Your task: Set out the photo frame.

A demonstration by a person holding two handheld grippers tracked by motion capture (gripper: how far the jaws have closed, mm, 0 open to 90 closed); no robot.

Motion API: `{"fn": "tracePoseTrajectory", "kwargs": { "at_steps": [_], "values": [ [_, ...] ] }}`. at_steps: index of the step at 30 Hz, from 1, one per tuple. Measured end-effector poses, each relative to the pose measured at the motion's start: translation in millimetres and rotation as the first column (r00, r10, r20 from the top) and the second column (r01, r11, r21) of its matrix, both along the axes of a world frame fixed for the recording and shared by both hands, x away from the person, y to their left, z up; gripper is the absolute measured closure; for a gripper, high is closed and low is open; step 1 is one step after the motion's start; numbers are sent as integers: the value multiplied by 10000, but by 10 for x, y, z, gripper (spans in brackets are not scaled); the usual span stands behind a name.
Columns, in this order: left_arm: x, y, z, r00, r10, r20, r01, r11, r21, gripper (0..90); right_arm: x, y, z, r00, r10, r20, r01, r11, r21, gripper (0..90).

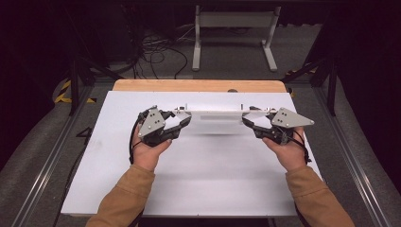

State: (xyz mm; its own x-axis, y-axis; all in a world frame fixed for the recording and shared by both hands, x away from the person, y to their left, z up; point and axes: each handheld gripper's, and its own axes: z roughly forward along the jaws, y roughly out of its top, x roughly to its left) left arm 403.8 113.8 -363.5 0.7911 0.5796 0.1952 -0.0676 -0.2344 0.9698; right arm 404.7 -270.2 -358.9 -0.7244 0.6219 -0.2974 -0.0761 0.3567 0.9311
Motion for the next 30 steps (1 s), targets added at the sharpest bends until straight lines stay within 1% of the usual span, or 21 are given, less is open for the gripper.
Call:
{"fn": "tracePoseTrajectory", "kwargs": {
  "at_steps": [1,2,3,4,5,7,9,12,14,15,16,17,19,21,23,25,26,27,28,29,30],
  "values": [
    [2,-10,14,9998,152,151,-154,9998,148,584,1,4,10,9995,-61,310,71,9995,-319,548],
    [2,-10,14,9998,152,151,-154,9998,148,584,0,7,10,9992,-94,383,108,9993,-368,548],
    [2,-22,21,9995,222,220,-226,9996,163,584,0,7,10,9992,-94,383,108,9993,-368,548],
    [6,-26,34,9992,284,293,-292,9992,258,587,-1,12,12,9988,-164,472,183,9991,-388,548],
    [6,-31,40,9991,312,271,-319,9991,274,588,-1,16,13,9982,-221,564,244,9989,-404,548],
    [12,-34,61,9987,359,365,-370,9988,321,591,-2,23,14,9970,-300,710,329,9987,-397,548],
    [6,-24,94,9984,404,394,-414,9989,234,592,-20,34,37,9958,-364,836,397,9985,-384,550],
    [-37,-8,191,9971,445,618,-456,9988,177,599,-68,54,94,9936,-308,1088,349,9987,-363,552],
    [-85,17,281,9970,297,719,-301,9995,50,605,-108,55,144,9940,-225,1071,252,9994,-241,553],
    [-107,18,307,9970,249,733,-250,9997,8,608,-131,58,165,9935,-142,1131,176,9994,-288,553],
    [-167,17,371,9964,261,812,-276,9995,177,607,-183,81,202,9930,-123,1176,177,9988,-452,555],
    [-167,17,371,9964,261,812,-276,9995,177,606,-183,81,202,9930,-123,1176,177,9988,-452,555],
    [-228,34,416,9974,201,685,-217,9995,232,606,-259,103,245,9942,-165,1067,222,9983,-529,558],
    [-282,47,429,9985,188,515,-199,9996,215,607,-324,104,286,9951,-56,990,110,9985,-537,567],
    [-327,66,434,9993,147,335,-152,9998,151,607,-386,102,330,9962,98,869,-54,9987,-514,574],
    [-373,78,430,9999,121,24,-121,9999,-17,609,-434,104,367,9973,176,714,-138,9985,-535,580],
    [-391,92,430,9999,69,-148,-70,10000,-66,609,-458,100,382,9976,299,627,-278,9991,-330,589],
    [-403,96,428,9996,38,-288,-41,9999,-129,610,-482,96,404,9980,440,450,-432,9989,-193,592],
    [-411,111,424,9991,2,-435,-7,9999,-128,610,-495,99,417,9984,457,332,-451,9988,-195,594],
    [-413,117,417,9987,-2,-502,-7,9999,-172,610,-508,101,432,9984,556,105,-554,9983,-158,600],
    [-407,124,409,9983,-18,-576,9,9999,-153,610,-507,100,433,9981,612,1,-612,9981,-100,602]
  ]
}}
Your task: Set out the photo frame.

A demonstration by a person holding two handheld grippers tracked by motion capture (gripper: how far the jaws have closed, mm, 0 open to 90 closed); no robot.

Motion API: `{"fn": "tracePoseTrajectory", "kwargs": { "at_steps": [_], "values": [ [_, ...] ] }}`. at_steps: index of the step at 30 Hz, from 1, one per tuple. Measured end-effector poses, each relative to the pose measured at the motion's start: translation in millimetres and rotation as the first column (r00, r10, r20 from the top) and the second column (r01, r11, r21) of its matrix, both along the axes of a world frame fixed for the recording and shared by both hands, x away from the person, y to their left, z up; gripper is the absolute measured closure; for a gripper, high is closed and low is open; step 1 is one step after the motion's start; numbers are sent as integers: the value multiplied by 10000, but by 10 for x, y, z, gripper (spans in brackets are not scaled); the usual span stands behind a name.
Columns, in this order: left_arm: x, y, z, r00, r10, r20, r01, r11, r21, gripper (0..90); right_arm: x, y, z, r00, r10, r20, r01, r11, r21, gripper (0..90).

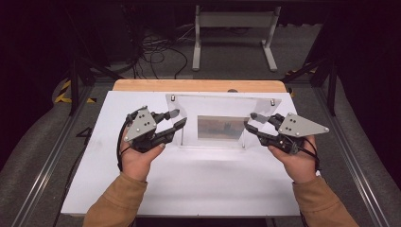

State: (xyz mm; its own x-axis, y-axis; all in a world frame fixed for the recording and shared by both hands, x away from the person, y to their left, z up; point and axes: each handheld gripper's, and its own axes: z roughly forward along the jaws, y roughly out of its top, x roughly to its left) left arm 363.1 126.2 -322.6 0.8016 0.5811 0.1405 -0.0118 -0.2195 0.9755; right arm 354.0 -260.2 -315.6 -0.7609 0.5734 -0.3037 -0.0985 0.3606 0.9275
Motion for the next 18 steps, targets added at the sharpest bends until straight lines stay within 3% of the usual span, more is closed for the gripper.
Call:
{"fn": "tracePoseTrajectory", "kwargs": {
  "at_steps": [3,9,13,15,18],
  "values": [
    [48,25,-44,9995,37,-323,-41,9999,-138,608,47,18,-48,9999,69,-103,-67,9999,140,602],
    [130,13,-25,9990,67,-443,-75,9998,-175,609,132,16,-46,9997,11,-260,0,9992,411,586],
    [227,-9,-28,9985,171,-521,-193,9989,-417,594,227,13,-45,9995,-52,-319,70,9984,561,571],
    [306,-22,-51,9978,210,-627,-256,9969,-742,586,305,21,-44,9986,-193,-487,227,9972,708,553],
    [354,-39,-72,9973,257,-681,-310,9966,-769,566,351,24,-53,9983,-243,-536,286,9962,825,543]
  ]
}}
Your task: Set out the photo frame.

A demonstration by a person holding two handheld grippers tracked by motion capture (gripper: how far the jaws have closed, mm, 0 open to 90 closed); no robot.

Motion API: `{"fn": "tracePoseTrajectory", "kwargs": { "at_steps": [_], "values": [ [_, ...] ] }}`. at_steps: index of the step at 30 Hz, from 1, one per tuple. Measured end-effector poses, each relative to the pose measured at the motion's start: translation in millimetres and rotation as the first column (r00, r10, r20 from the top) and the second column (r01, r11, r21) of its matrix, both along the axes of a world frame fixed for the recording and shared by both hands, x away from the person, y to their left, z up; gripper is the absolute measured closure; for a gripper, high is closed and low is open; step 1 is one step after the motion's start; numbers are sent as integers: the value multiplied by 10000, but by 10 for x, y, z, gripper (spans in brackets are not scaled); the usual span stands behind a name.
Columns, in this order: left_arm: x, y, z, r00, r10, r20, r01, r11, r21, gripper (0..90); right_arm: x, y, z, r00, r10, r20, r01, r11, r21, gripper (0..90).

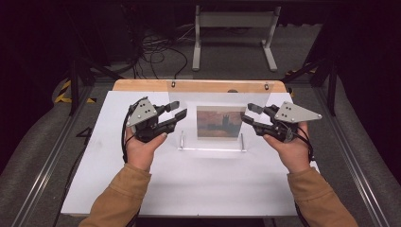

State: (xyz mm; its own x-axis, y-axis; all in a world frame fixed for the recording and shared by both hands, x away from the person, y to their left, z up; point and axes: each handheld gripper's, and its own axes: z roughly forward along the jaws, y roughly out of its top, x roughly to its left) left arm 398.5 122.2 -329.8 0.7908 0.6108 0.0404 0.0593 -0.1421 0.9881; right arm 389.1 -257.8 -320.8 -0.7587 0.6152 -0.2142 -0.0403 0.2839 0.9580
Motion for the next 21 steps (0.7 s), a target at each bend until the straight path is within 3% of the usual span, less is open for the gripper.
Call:
{"fn": "tracePoseTrajectory", "kwargs": {
  "at_steps": [3,5,9,16,18,21],
  "values": [
    [77,-30,-45,10000,-23,-40,22,9999,-125,508,57,5,-26,9997,-219,-127,220,9997,134,522],
    [193,-46,-124,9993,-267,-245,258,9989,-390,477,115,6,-61,9983,-371,-443,384,9989,286,511],
    [304,-83,-210,9986,-208,-483,193,9993,-311,474,198,26,-117,9968,-549,-585,585,9963,627,472],
    [378,-132,-281,9983,-30,-583,14,9996,-269,412,284,19,-162,9937,-841,-748,897,9931,759,394],
    [429,-123,-309,9974,64,-713,-82,9997,-251,379,311,-6,-174,9914,-893,-955,977,9914,871,324],
    [458,-114,-329,9968,108,-793,-132,9995,-300,377,333,-21,-187,9897,-916,-1099,1015,9909,885,288]
  ]
}}
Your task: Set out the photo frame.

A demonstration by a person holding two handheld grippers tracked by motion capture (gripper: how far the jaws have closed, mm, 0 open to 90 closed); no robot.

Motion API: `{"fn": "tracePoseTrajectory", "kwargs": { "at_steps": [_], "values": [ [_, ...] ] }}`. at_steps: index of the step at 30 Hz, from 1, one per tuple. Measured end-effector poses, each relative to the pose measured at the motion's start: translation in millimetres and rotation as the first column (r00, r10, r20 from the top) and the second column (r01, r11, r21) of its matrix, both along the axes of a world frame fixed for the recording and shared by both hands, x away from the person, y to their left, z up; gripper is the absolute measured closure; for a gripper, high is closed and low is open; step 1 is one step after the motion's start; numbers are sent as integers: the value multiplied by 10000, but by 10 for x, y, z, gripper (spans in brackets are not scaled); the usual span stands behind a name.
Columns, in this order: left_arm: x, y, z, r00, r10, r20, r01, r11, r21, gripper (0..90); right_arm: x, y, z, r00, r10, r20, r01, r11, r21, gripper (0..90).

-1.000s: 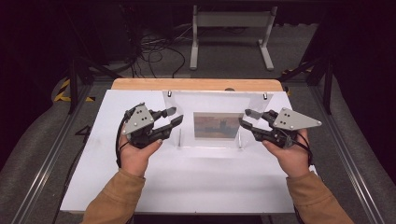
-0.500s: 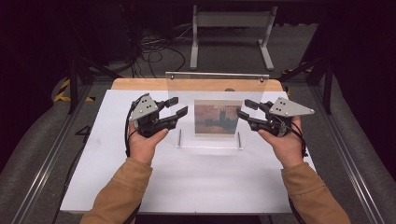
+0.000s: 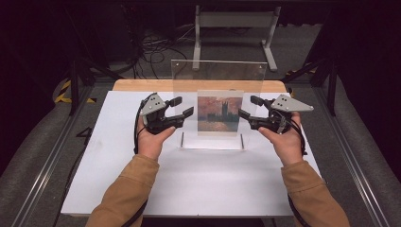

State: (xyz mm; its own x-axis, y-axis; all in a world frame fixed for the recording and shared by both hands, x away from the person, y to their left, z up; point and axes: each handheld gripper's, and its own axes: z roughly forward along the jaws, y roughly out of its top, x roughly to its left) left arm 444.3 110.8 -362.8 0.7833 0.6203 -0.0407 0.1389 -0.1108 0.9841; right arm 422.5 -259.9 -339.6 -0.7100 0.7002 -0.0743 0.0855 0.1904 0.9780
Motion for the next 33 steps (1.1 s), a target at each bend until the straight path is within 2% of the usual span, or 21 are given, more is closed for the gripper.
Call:
{"fn": "tracePoseTrajectory", "kwargs": {
  "at_steps": [5,8,10,15,18,23,25,28,33],
  "values": [
    [6,10,-31,9998,13,-177,-11,9999,139,359,-2,-36,-16,10000,-65,4,65,10000,-56,270],
    [-50,78,-32,9992,318,-256,-307,9986,434,345,-51,-80,-18,9997,-259,-32,258,9995,-189,250],
    [-119,137,-22,9987,449,-227,-434,9971,619,339,-113,-115,-18,9987,-422,-301,414,9988,-260,246],
    [-344,336,14,9987,454,-214,-436,9958,807,335,-296,-261,23,9981,-607,-85,601,9969,-512,212],
    [-472,458,11,9987,450,-220,-423,9928,1119,333,-435,-377,69,9979,-645,98,650,9963,-565,205],
    [-642,697,-51,9980,440,-456,-376,9905,1326,328,-600,-515,74,9991,-426,-86,418,9962,-768,204],
    [-739,786,-93,9977,395,-551,-302,9864,1613,323,-666,-562,51,9992,-354,-174,338,9959,-834,199],
    [-867,884,-151,9972,432,-602,-318,9833,1793,317,-768,-636,-8,9987,-406,-309,374,9945,-975,195],
    [-1055,1038,-285,9959,502,-754,-359,9830,1803,309,-928,-747,-174,9964,-520,-676,454,9944,-951,189]
  ]
}}
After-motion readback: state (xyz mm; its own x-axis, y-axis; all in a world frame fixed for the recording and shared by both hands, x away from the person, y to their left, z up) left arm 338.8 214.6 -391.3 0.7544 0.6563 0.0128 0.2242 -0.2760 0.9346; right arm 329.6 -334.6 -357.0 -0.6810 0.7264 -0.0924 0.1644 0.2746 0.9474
